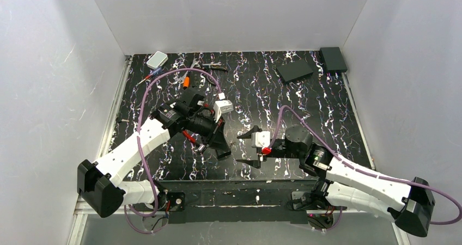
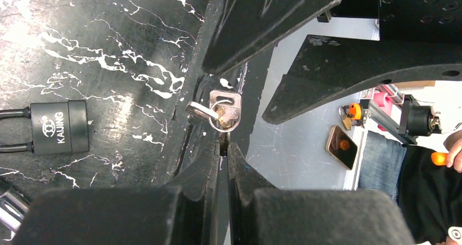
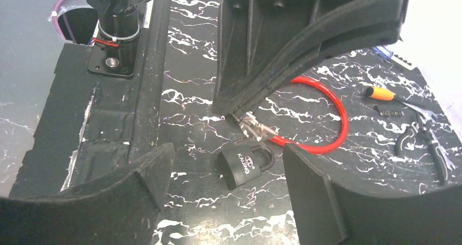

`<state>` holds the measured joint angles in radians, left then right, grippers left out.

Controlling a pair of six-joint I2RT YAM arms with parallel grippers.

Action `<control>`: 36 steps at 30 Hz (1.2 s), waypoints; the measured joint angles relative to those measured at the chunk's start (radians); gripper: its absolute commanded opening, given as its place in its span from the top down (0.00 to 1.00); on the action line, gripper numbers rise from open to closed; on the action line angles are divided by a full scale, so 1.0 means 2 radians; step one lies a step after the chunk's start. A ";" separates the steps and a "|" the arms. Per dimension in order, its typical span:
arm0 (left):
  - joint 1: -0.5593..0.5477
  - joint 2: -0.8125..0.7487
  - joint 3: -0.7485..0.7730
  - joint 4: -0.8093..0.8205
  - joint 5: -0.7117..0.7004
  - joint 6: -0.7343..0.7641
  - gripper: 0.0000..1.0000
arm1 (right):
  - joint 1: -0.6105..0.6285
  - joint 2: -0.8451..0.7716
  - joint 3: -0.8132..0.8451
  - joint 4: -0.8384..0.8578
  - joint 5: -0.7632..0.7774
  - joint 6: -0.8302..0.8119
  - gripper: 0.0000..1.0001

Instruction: Unlock with the key

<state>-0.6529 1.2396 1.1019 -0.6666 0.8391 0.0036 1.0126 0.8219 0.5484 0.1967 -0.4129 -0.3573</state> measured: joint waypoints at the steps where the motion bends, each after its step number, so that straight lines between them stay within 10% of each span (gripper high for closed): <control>1: -0.002 0.000 0.000 0.001 0.000 0.000 1.00 | 0.001 0.006 0.004 -0.001 -0.003 -0.006 0.22; 13: -0.015 0.000 -0.007 0.004 0.000 0.000 1.00 | 0.013 0.028 0.023 -0.003 -0.001 -0.047 0.36; 31: -0.021 0.000 -0.008 0.002 -0.007 0.001 1.00 | 0.031 0.049 0.026 -0.011 0.046 -0.075 0.96; 36: -0.020 0.000 -0.008 0.000 -0.014 0.002 0.92 | 0.031 0.049 0.026 -0.019 0.047 -0.076 0.99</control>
<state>-0.6930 1.2400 1.0851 -0.6666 0.8120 0.0078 1.0748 0.9207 0.5995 0.1577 -0.3199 -0.5083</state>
